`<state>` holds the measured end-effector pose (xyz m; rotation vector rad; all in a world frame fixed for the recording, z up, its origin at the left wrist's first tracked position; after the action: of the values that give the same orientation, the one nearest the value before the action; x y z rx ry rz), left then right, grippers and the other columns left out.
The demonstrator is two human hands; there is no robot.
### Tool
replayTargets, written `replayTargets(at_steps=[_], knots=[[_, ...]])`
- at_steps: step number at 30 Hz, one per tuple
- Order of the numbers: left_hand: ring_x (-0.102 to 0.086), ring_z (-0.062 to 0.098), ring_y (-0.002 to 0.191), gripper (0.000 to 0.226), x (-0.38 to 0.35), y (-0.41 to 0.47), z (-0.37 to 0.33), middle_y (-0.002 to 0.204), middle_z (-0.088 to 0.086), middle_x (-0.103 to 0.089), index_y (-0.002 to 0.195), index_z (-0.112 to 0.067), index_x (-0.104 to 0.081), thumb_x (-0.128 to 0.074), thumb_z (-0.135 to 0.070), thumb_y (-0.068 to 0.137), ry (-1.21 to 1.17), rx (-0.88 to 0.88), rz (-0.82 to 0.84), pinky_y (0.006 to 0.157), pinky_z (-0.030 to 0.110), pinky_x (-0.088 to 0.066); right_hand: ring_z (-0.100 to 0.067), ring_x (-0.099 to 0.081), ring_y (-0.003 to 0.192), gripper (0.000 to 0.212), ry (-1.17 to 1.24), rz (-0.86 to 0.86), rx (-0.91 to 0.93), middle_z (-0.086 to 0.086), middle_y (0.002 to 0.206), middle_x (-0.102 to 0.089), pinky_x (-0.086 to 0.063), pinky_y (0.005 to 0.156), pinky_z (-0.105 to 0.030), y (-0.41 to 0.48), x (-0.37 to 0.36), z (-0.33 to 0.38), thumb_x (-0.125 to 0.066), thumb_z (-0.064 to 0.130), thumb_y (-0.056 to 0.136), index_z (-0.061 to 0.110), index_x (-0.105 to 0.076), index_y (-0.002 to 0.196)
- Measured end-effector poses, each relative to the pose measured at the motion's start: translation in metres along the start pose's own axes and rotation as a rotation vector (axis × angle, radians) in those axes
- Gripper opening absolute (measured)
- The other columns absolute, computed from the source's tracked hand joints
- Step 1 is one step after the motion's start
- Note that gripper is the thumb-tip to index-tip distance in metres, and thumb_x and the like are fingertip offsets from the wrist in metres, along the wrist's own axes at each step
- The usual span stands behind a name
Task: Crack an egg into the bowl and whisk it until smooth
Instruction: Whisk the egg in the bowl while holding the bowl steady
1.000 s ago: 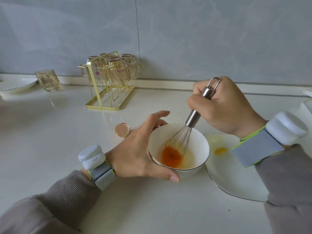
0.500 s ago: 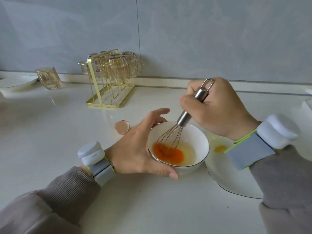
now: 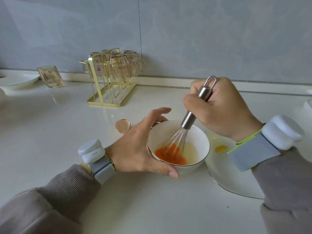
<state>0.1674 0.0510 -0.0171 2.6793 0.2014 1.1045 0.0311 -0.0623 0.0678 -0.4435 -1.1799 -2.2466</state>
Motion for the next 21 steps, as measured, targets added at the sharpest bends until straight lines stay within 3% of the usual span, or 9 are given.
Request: replayTargets(at_steps=[5, 9, 14, 17, 21], knots=[[-0.053, 0.014, 0.131, 0.129, -0.001, 0.0, 0.001, 0.136, -0.012, -0.05, 0.151, -0.039, -0.017, -0.08, -0.08, 0.047, 0.001, -0.006, 0.005, 0.107, 0.04, -0.049, -0.014, -0.021, 0.046, 0.037, -0.037, -0.052, -0.015, 0.004, 0.043, -0.021, -0.017, 0.043, -0.023, 0.002, 0.007, 0.0, -0.057, 0.018, 0.073, 0.017, -0.03, 0.048], [-0.048, 0.002, 0.133, 0.13, 0.0, 0.0, 0.001, 0.136, -0.022, -0.046, 0.15, -0.045, -0.015, -0.085, -0.076, 0.044, 0.018, 0.01, 0.0, 0.109, 0.029, -0.045, -0.013, -0.025, 0.045, 0.039, -0.018, -0.035, 0.019, 0.005, 0.045, -0.026, -0.021, 0.043, -0.023, -0.002, -0.003, 0.001, -0.061, 0.02, 0.079, 0.012, -0.036, 0.051], [-0.053, 0.014, 0.132, 0.129, 0.0, 0.0, 0.0, 0.137, -0.011, -0.05, 0.152, -0.038, -0.017, -0.079, -0.08, 0.047, 0.004, -0.006, 0.001, 0.107, 0.041, -0.049, -0.015, -0.024, 0.044, 0.038, -0.095, -0.122, 0.024, 0.002, 0.043, -0.028, -0.016, 0.042, -0.019, -0.001, 0.007, 0.001, -0.059, 0.018, 0.074, 0.017, -0.03, 0.049], [-0.052, 0.012, 0.132, 0.129, 0.0, 0.0, 0.001, 0.137, -0.013, -0.05, 0.152, -0.038, -0.017, -0.077, -0.082, 0.047, 0.02, -0.006, -0.007, 0.107, 0.04, -0.049, -0.014, -0.022, 0.046, 0.041, -0.029, -0.078, 0.042, 0.003, 0.046, -0.022, -0.017, 0.043, -0.022, -0.002, 0.001, 0.003, -0.06, 0.017, 0.076, 0.015, -0.029, 0.05], [-0.053, 0.013, 0.131, 0.129, 0.0, 0.0, 0.001, 0.137, -0.011, -0.05, 0.152, -0.037, -0.017, -0.078, -0.082, 0.047, 0.009, -0.008, -0.002, 0.106, 0.041, -0.05, -0.016, -0.024, 0.045, 0.045, -0.157, -0.147, 0.036, 0.002, 0.042, -0.027, -0.017, 0.041, -0.017, -0.004, 0.003, 0.003, -0.06, 0.02, 0.077, 0.019, -0.025, 0.048]])
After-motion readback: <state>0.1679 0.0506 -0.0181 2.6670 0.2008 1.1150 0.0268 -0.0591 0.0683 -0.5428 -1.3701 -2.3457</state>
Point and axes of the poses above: each hand's wrist, its own y-axis towards the middle knuckle, its own x-axis out of the back of the hand, z = x × y, the point moved 5 cm from there along y, towards the middle knuckle
